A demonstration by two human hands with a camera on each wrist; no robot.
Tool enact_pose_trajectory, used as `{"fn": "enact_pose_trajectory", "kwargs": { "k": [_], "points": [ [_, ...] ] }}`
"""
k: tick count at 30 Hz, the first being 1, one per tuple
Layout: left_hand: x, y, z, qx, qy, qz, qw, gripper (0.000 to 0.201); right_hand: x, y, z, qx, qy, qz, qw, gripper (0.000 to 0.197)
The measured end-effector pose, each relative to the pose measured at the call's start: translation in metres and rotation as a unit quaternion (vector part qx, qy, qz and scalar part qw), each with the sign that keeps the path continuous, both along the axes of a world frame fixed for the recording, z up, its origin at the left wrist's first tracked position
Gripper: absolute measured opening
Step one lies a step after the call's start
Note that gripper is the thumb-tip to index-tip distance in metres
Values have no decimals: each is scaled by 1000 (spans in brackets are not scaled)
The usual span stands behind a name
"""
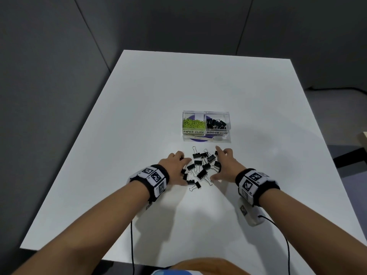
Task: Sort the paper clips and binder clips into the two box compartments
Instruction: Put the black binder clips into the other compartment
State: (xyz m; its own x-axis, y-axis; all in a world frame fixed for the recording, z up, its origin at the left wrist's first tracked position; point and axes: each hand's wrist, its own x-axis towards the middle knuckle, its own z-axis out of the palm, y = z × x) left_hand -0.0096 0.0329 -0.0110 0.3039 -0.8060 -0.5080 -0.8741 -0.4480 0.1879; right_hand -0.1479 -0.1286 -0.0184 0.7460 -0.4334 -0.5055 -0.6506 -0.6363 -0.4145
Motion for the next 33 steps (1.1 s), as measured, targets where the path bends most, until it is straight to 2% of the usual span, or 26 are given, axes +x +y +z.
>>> {"fn": "enact_pose_trajectory", "kwargs": {
  "k": [3, 7, 13, 16, 21, 26, 33],
  "points": [
    [-3, -1, -3, -3, 9, 20, 1000, 83, 5, 3, -2, -17, 22, 12, 1000, 116],
    [-4, -9, -7, -33, 46, 77, 995, 67, 13, 5, -4, -23, 31, 11, 999, 110],
    [-2, -23, -10, -56, 50, 124, 989, 40, 22, 6, -2, -22, 40, -4, 999, 83],
    [1, -27, -10, -52, 63, 136, 987, 38, 25, 7, -5, -39, 38, -5, 999, 72],
    [8, -31, -12, -30, 88, 157, 983, 38, 31, 4, -6, -42, 37, -1, 998, 67],
    [12, -31, -15, -52, 115, 189, 974, 42, 33, 4, -7, -46, 42, -5, 998, 66],
    [0, -29, -16, -73, 84, 187, 976, 26, 34, 7, -8, -70, 25, -9, 997, 60]
  ]
}}
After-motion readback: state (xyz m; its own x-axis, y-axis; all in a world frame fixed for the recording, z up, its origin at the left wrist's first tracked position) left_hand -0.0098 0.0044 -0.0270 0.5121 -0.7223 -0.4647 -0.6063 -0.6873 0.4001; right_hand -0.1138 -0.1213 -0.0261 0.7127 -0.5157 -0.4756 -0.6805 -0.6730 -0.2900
